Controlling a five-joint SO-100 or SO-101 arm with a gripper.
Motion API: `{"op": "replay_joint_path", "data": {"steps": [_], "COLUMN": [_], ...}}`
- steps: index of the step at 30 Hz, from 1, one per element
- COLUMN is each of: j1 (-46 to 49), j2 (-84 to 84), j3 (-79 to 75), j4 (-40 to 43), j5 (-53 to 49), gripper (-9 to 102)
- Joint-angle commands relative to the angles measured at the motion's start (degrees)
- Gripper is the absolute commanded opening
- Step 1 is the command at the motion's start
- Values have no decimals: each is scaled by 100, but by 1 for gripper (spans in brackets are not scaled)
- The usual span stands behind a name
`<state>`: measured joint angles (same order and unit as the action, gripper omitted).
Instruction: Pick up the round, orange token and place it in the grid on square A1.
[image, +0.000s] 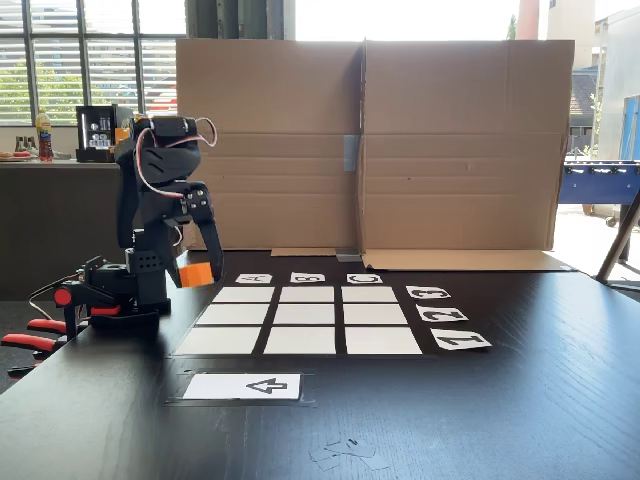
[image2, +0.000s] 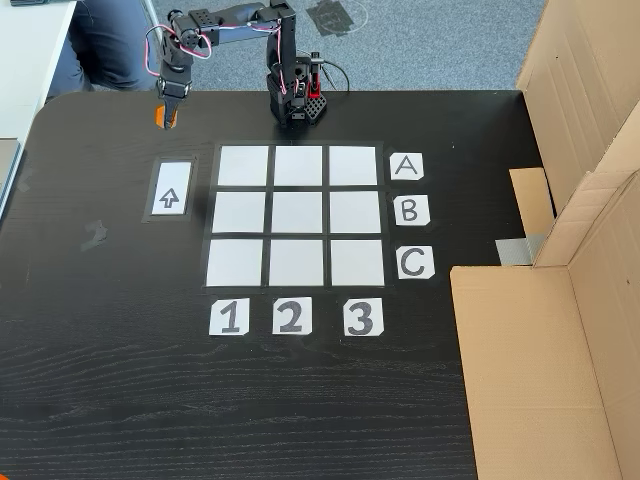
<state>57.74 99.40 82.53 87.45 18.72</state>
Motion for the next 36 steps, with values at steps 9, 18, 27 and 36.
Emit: {"op": "replay_joint_path", "data": {"steps": [9, 18, 27, 36], "j1": [-571, -1072, -1283, -1327], "j2": [2936, 3867, 3349, 2232], "j3": [2707, 4614, 5335, 5396], "j4": [9, -158, -879, -1775], "j5": [-132, -132, -132, -114], "gripper": [7, 7, 7, 7]}}
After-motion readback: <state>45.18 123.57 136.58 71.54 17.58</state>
